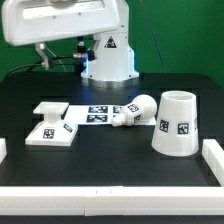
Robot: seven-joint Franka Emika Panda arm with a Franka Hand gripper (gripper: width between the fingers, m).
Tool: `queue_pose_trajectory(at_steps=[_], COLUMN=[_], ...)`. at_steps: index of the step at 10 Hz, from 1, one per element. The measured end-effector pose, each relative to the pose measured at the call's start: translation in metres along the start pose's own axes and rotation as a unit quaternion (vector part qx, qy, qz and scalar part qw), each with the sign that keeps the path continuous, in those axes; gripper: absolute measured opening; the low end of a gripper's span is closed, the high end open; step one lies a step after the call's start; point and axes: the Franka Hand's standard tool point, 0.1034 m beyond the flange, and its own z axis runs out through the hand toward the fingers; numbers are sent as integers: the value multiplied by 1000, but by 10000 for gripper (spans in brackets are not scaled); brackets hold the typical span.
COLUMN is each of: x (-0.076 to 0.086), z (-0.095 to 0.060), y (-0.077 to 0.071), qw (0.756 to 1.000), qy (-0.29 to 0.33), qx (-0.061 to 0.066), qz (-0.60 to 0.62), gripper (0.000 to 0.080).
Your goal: Assemble lamp
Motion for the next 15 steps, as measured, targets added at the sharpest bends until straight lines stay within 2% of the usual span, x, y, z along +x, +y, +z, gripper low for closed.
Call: queue_pose_trajectory(at_steps=[4,6,7,8,9,13,14,15], x=[-3,-23,-30,-29,-29,-27,-18,-5], z=[2,14,22,25,30,32,38,47], y=[3,26,34,52,59,56,57,49], qw=[1000,995,992,991,991,988,976,966], qy=[-4,-25,-30,-25,-17,-21,-39,-48], qx=[0,-4,5,14,21,23,11,-10], qz=[14,96,122,131,129,149,215,253], gripper=[699,699,699,699,699,699,699,699])
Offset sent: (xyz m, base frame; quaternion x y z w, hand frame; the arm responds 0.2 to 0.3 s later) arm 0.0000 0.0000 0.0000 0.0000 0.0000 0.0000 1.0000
